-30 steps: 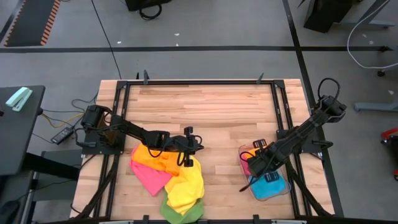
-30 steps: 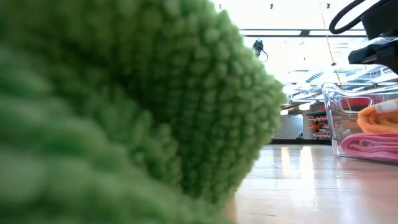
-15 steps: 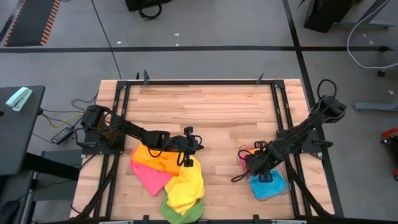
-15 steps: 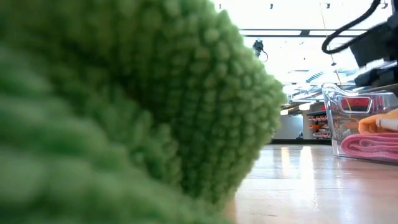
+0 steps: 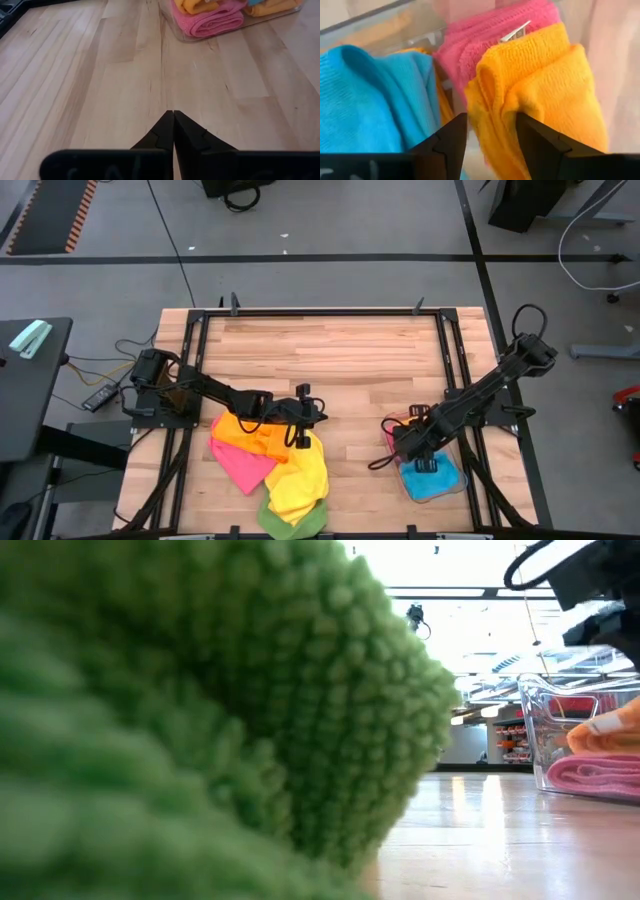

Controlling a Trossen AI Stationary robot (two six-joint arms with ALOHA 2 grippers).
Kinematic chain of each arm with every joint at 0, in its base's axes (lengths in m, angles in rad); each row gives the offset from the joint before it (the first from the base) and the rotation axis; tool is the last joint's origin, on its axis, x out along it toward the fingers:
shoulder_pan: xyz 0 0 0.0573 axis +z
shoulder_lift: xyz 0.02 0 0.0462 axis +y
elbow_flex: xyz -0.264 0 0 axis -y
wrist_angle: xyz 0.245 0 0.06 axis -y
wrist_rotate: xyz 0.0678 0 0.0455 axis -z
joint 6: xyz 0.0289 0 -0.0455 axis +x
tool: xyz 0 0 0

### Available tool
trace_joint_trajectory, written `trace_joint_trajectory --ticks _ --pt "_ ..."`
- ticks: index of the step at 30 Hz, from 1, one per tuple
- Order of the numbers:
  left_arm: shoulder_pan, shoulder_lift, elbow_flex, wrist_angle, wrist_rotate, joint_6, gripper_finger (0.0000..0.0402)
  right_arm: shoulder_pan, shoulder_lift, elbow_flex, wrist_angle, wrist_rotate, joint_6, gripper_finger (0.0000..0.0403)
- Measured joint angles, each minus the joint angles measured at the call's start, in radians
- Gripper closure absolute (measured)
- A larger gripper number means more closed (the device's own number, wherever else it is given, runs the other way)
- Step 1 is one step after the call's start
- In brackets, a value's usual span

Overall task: Fold microfiber towels
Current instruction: Put the folded orange towel into the transparent bin

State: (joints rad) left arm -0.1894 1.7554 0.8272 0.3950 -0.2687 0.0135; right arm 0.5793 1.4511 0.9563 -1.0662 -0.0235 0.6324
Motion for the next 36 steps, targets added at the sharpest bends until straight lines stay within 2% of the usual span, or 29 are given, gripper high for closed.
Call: trace_joint_trajectory --ticks 5,11,16,23,31,36 --pt "-0.007 0.000 0.000 0.000 0.000 -0.001 0.0386 0.000 -0.015 0.047 -0.112 0.009 0.038 0.0224" --pt "-0.012 0.000 0.000 0.000 0.000 -0.001 0.0375 0.000 -0.094 0.047 -0.136 0.086 0.104 0.0226" --pt "-0.011 0.000 0.000 0.000 0.000 -0.001 0.0379 -0.001 -0.143 0.043 -0.146 0.087 0.173 0.0239" --pt "-0.013 0.000 0.000 0.000 0.000 -0.007 0.0387 0.000 -0.143 -0.104 -0.010 0.038 0.260 0.0267" --pt "-0.020 0.000 0.000 0.000 0.000 -0.002 0.0378 0.008 -0.144 -0.278 0.180 0.018 0.350 0.0293" --pt "-0.026 0.000 0.000 0.000 0.000 -0.002 0.0383 0.009 -0.147 -0.318 0.202 0.071 0.386 0.0295"
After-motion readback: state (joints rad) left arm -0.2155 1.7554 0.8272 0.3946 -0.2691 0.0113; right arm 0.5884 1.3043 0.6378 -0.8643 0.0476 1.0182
